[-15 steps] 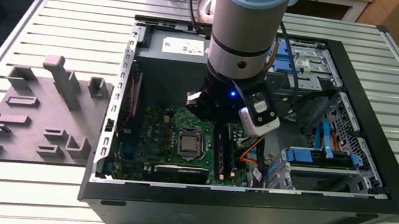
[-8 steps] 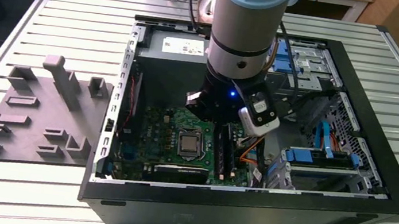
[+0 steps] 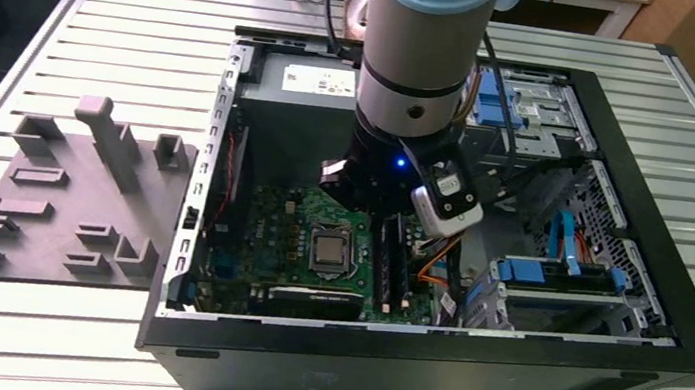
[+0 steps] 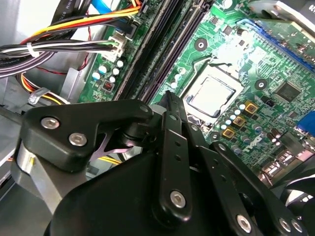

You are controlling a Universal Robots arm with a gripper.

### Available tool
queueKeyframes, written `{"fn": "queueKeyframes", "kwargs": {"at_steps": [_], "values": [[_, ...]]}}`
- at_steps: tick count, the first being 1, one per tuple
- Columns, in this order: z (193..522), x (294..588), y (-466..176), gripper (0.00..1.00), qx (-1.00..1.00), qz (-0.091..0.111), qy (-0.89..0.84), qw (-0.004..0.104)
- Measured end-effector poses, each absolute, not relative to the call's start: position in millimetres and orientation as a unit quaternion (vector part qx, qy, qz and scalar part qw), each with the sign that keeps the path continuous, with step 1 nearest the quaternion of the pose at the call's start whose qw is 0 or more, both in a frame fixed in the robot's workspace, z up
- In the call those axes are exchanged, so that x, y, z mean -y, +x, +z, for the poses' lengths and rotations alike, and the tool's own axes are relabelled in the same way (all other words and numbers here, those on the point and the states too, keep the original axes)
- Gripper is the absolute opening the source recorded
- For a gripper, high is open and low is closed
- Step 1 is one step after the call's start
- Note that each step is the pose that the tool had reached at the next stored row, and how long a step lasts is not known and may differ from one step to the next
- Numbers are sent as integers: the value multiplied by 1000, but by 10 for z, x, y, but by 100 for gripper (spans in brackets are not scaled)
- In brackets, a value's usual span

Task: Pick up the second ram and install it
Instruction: 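Press down the second ram until it locks into place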

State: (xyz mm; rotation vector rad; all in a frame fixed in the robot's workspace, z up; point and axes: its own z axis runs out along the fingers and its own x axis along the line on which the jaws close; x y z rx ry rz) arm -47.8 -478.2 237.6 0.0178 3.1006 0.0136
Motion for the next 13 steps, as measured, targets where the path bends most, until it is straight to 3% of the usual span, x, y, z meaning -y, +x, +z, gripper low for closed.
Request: {"fn": "queueKeyframes", "kwargs": {"at_steps": [13], "values": [[2377,4775,-443,11,-1000,4,6,20]]}}
